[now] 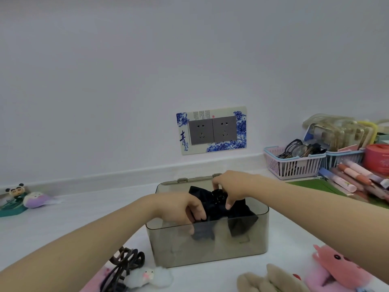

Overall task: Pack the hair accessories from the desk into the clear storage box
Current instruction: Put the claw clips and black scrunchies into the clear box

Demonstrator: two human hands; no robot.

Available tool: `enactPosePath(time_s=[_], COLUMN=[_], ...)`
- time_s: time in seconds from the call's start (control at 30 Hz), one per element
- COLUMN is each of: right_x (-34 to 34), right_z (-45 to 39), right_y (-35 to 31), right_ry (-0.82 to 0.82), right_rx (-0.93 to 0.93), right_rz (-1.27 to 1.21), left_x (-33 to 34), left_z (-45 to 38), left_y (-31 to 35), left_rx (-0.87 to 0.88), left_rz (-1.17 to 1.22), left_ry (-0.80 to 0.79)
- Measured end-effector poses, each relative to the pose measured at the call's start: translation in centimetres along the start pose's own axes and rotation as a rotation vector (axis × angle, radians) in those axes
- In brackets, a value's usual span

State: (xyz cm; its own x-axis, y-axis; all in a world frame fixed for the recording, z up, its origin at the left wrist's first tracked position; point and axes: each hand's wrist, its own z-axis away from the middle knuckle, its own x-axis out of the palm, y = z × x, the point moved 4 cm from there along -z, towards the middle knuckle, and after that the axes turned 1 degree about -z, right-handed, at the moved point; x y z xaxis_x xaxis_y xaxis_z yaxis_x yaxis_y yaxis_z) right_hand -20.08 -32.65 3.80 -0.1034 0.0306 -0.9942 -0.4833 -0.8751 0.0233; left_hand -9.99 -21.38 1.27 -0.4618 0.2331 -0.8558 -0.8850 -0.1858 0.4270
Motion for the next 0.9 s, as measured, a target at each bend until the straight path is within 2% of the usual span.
enactPosePath(time_s=[0.13,0.27,0.47,0.67,0.9], right_x=[0.0,-0.1,0.1,-0.4,-1.1], right_z=[-0.5,-0.6,-0.5,1.4,5.4], right_y=[0.1,0.1,0.2,1.1,0.0], right_ry=[-0.015,0.002,0.139,0.229,0.328], right_rx=[0.001,0.037,0.028,0.022,-0.046], right_rz=[0.058,0.281,0.391,0.116,-0.162], left_x=[0.1,0.4,1.2,1.8,0.3], left_z=[0.2,0.0,-1.0,-0.7,2.4], left_y=[-0.3,0.3,2.8,4.4,4.1], left_rx=[0.005,0.039,0.111,0.145,0.089], left_rz=[0.0,0.016,0.036,0.074,0.147], left_ry=[0.048,0.047,0.037,0.082,0.272])
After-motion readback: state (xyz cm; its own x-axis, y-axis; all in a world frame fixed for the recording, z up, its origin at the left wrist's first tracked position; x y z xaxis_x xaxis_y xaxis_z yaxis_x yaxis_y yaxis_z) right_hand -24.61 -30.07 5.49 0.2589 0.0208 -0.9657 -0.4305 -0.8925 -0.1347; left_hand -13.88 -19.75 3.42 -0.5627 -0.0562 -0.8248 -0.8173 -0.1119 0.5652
